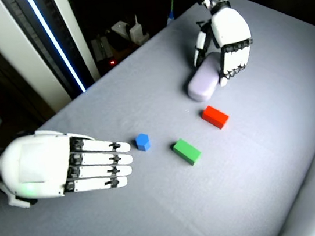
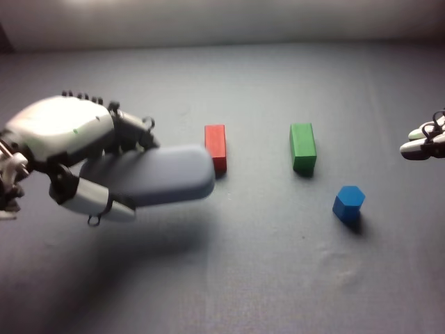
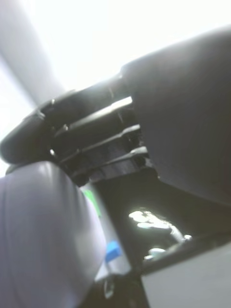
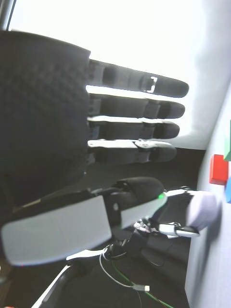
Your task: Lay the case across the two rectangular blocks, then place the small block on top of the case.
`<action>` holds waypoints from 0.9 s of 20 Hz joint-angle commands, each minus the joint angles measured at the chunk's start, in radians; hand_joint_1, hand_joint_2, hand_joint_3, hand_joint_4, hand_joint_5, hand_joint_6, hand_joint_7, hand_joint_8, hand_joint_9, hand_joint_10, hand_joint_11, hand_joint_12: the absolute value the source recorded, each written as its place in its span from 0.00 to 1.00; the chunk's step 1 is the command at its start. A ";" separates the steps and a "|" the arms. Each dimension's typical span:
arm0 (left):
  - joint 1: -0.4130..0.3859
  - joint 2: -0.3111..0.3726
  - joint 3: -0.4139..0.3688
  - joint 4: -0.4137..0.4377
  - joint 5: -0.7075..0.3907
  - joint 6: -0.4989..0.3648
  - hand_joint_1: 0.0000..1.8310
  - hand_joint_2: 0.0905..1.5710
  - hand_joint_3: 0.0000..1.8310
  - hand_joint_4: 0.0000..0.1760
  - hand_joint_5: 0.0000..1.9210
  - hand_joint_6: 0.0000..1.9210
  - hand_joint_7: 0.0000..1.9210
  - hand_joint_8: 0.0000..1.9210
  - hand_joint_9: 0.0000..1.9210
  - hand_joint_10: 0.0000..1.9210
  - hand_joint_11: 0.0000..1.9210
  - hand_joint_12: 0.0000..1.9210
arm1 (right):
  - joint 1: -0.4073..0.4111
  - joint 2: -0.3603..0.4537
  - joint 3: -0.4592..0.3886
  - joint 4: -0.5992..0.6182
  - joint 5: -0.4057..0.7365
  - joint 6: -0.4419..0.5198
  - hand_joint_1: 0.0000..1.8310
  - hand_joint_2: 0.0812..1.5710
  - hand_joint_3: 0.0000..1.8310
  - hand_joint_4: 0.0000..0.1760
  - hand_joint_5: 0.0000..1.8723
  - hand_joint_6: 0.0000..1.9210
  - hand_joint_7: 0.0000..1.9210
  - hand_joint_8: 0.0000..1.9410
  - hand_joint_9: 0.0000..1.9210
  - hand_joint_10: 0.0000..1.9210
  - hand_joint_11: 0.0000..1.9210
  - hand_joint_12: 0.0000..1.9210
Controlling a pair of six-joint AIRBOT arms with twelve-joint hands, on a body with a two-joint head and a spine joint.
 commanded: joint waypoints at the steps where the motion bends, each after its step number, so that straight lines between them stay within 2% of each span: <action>1: -0.016 0.010 -0.003 0.001 -0.191 -0.014 0.71 0.64 0.00 0.00 0.58 0.31 0.62 0.43 0.57 0.47 0.46 0.74 | 0.012 -0.002 0.005 0.030 0.109 0.007 0.44 0.86 0.00 0.00 0.30 0.00 0.25 0.00 0.24 0.00 0.10 0.36; 2: -0.034 0.011 -0.005 0.010 -0.218 -0.022 0.71 0.65 0.00 0.00 0.57 0.33 0.62 0.44 0.57 0.45 0.45 0.74 | 0.012 -0.005 0.007 0.030 0.107 0.007 0.44 0.86 0.00 0.00 0.30 0.00 0.25 0.00 0.24 0.00 0.10 0.37; 3: -0.048 0.008 -0.005 0.017 -0.226 -0.023 0.75 0.64 0.00 0.00 0.55 0.33 0.63 0.35 0.55 0.55 0.44 0.72 | 0.012 -0.006 0.009 0.030 0.106 0.007 0.46 0.86 0.00 0.00 0.30 0.00 0.25 0.00 0.24 0.00 0.10 0.37; 4: -0.072 0.000 -0.002 0.025 -0.232 -0.022 0.76 0.64 0.00 0.00 0.53 0.38 0.64 0.31 0.55 0.56 0.43 0.68 | 0.012 -0.006 0.009 0.030 0.106 0.007 0.46 0.86 0.00 0.00 0.30 0.00 0.26 0.00 0.25 0.00 0.10 0.37; 5: -0.100 -0.017 0.010 0.032 -0.231 -0.022 0.71 0.65 0.00 0.00 0.53 0.41 0.62 0.38 0.55 0.39 0.42 0.67 | 0.012 -0.007 0.010 0.030 0.106 0.007 0.43 0.86 0.00 0.00 0.30 0.00 0.26 0.00 0.25 0.00 0.10 0.38; 6: -0.123 -0.032 0.023 0.035 -0.224 -0.022 0.70 0.66 0.00 0.00 0.52 0.42 0.61 0.43 0.57 0.31 0.43 0.66 | 0.012 -0.008 0.010 0.030 0.106 0.007 0.43 0.87 0.00 0.00 0.30 0.00 0.26 0.00 0.25 0.00 0.10 0.38; 7: -0.151 -0.058 0.045 0.041 -0.206 -0.022 0.75 0.65 0.00 0.00 0.54 0.36 0.62 0.38 0.55 0.51 0.44 0.68 | 0.012 -0.008 0.011 0.030 0.106 0.007 0.42 0.87 0.00 0.00 0.30 0.00 0.26 0.00 0.25 0.00 0.10 0.37; 8: -0.190 -0.093 0.071 0.050 -0.178 -0.022 0.76 0.64 0.00 0.00 0.55 0.35 0.63 0.34 0.55 0.54 0.45 0.65 | 0.012 -0.010 0.013 0.030 0.106 0.007 0.40 0.87 0.00 0.00 0.30 0.00 0.26 0.00 0.25 0.00 0.11 0.35; 9: -0.215 -0.119 0.090 0.058 -0.157 -0.023 0.76 0.65 0.00 0.00 0.54 0.40 0.62 0.33 0.54 0.54 0.44 0.62 | 0.012 -0.012 0.014 0.030 0.106 0.007 0.37 0.87 0.00 0.00 0.30 0.00 0.26 0.00 0.25 0.00 0.11 0.34; 11: -0.284 -0.191 0.140 0.095 -0.093 -0.028 0.76 0.65 0.00 0.00 0.53 0.41 0.63 0.31 0.54 0.54 0.44 0.60 | 0.015 -0.016 0.017 0.030 0.106 0.011 0.39 0.87 0.00 0.00 0.30 0.00 0.26 0.00 0.25 0.00 0.11 0.34; 13: -0.338 -0.251 0.189 0.122 -0.024 -0.028 0.76 0.65 0.00 0.00 0.54 0.37 0.61 0.38 0.51 0.57 0.42 0.64 | 0.017 -0.019 0.020 0.030 0.106 0.014 0.39 0.87 0.00 0.00 0.30 0.00 0.26 0.00 0.25 0.00 0.11 0.34; 14: -0.351 -0.275 0.212 0.123 0.002 -0.028 0.70 0.65 0.00 0.00 0.56 0.38 0.60 0.42 0.54 0.38 0.42 0.64 | 0.018 -0.020 0.022 0.030 0.106 0.014 0.40 0.87 0.00 0.00 0.30 0.00 0.26 0.00 0.25 0.00 0.11 0.34; 15: -0.360 -0.290 0.227 0.123 0.020 -0.028 0.69 0.65 0.00 0.00 0.58 0.34 0.60 0.43 0.56 0.27 0.40 0.64 | 0.020 -0.021 0.022 0.029 0.106 0.014 0.42 0.87 0.00 0.00 0.30 0.00 0.26 0.00 0.25 0.00 0.10 0.37; 16: -0.369 -0.308 0.247 0.123 0.044 -0.028 0.75 0.65 0.00 0.00 0.56 0.34 0.60 0.37 0.52 0.53 0.42 0.62 | 0.022 -0.021 0.022 0.029 0.106 0.014 0.41 0.87 0.00 0.00 0.30 0.00 0.26 0.00 0.25 0.00 0.11 0.38; 17: -0.377 -0.327 0.266 0.123 0.073 -0.028 0.76 0.66 0.00 0.00 0.55 0.40 0.60 0.36 0.48 0.59 0.37 0.60 | 0.022 -0.022 0.023 0.028 0.106 0.014 0.41 0.87 0.00 0.00 0.30 0.00 0.26 0.00 0.25 0.00 0.11 0.38; 18: -0.382 -0.350 0.289 0.123 0.099 -0.028 0.70 0.67 0.00 0.00 0.55 0.48 0.54 0.42 0.47 0.28 0.34 0.49 | 0.022 -0.022 0.023 0.026 0.106 0.014 0.41 0.88 0.00 0.00 0.29 0.00 0.26 0.00 0.25 0.00 0.11 0.37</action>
